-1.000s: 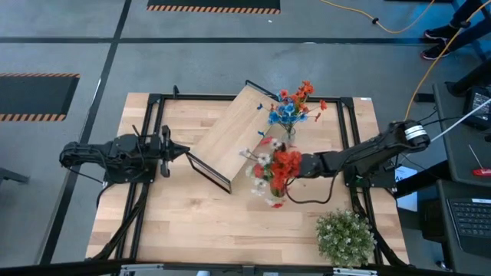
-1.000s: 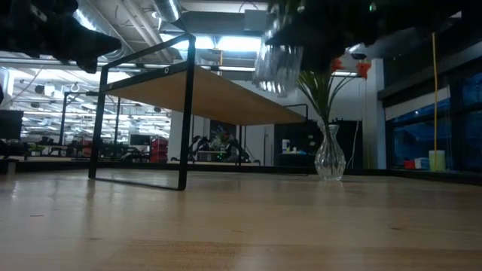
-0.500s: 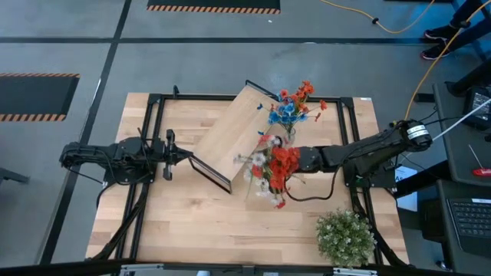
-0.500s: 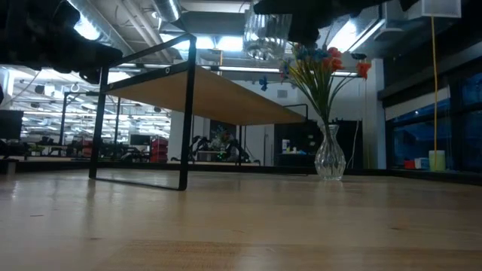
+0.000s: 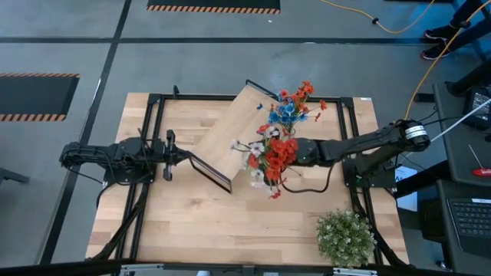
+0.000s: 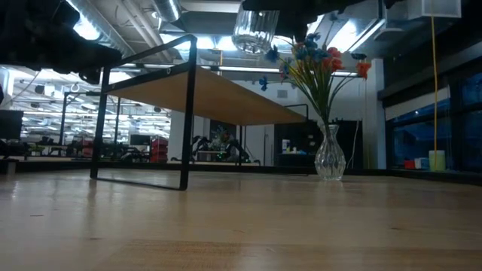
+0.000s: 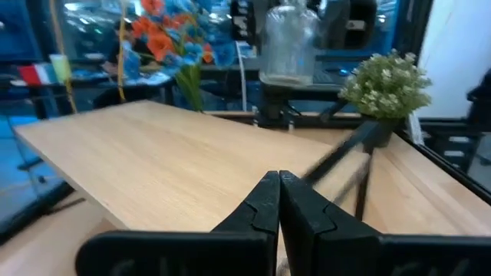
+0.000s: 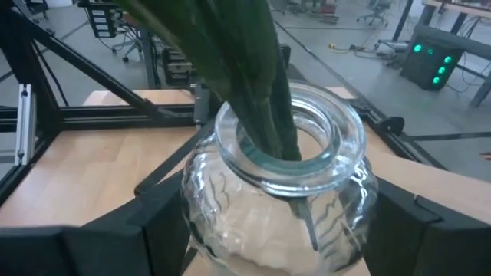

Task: Pick and place flowers into a vace then onto a shelf
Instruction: Put the left transparent flower vase with flowers on the shelf

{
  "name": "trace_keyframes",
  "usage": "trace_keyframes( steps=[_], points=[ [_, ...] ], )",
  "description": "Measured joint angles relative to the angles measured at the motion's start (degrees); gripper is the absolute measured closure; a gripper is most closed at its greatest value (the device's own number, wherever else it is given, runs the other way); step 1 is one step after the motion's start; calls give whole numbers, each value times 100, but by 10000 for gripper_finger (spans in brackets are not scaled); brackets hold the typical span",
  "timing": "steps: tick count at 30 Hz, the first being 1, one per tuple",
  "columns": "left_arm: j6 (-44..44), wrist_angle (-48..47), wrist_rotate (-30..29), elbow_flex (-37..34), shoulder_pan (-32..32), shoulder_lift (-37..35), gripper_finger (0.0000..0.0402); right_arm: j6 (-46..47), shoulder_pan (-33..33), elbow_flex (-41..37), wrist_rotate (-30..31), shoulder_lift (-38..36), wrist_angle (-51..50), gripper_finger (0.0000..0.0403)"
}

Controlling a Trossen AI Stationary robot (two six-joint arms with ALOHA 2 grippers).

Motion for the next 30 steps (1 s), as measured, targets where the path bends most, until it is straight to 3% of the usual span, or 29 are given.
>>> trace_keyframes(
  steps=[6,19,30],
  points=[
    [85,374,-104,0,8,0,398,87,-168,108,-282,216,-19,118],
    [45,228,8,-2,8,9,398,72,-455,453,-348,640,-30,118],
    [43,233,8,-1,8,9,398,-237,-858,1452,-717,1420,-480,118]
  ],
)
